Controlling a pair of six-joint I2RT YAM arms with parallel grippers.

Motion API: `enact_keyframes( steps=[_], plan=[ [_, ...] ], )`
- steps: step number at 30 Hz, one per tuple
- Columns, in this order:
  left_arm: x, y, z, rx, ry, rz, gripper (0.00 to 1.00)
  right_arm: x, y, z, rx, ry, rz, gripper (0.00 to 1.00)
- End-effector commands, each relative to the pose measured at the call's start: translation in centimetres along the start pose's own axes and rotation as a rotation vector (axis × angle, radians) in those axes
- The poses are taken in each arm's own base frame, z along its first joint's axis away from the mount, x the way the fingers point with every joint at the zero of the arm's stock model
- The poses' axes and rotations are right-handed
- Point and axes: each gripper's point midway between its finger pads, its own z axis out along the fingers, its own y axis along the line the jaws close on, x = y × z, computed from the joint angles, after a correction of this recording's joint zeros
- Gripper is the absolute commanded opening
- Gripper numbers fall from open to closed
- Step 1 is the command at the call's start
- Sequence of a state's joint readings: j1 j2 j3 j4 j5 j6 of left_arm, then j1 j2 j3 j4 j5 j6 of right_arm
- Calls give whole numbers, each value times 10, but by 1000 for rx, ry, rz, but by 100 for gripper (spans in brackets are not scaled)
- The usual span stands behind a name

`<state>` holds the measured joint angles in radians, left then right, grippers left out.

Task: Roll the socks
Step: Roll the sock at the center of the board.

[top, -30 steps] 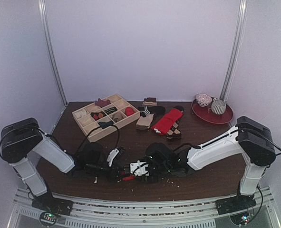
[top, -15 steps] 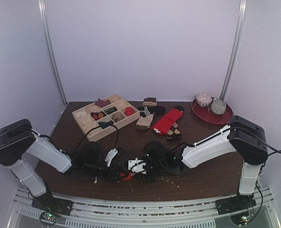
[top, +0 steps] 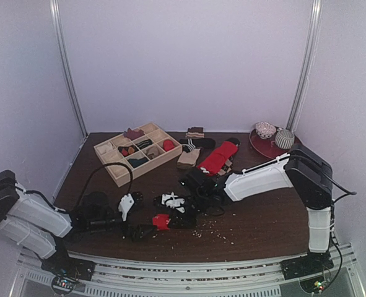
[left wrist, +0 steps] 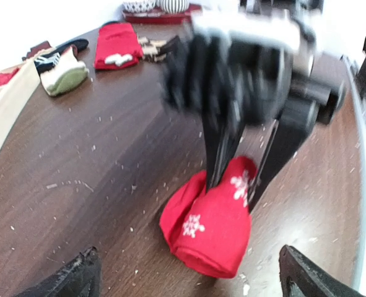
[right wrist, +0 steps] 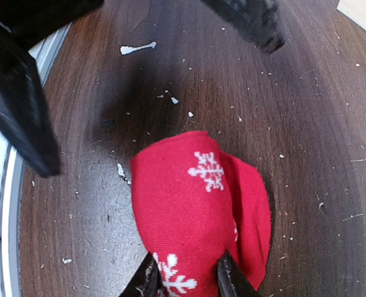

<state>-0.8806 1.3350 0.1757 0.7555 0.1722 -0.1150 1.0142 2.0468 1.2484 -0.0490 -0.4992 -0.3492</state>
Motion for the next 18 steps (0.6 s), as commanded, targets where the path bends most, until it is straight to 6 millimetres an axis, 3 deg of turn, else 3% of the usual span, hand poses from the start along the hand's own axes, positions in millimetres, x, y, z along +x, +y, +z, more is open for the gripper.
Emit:
enact_keyframes(
  steps=[1,9,18],
  plan=[
    [-18,-1,7,9,-120,105,98,140,35,13,-125,457,281,27],
    [-25,-20,15,117,-191,181,98,156,42,10,-170,557,340,27],
    [-19,-16,44,184,-131,181,81,169,42,10,-193,631,374,27]
  ],
)
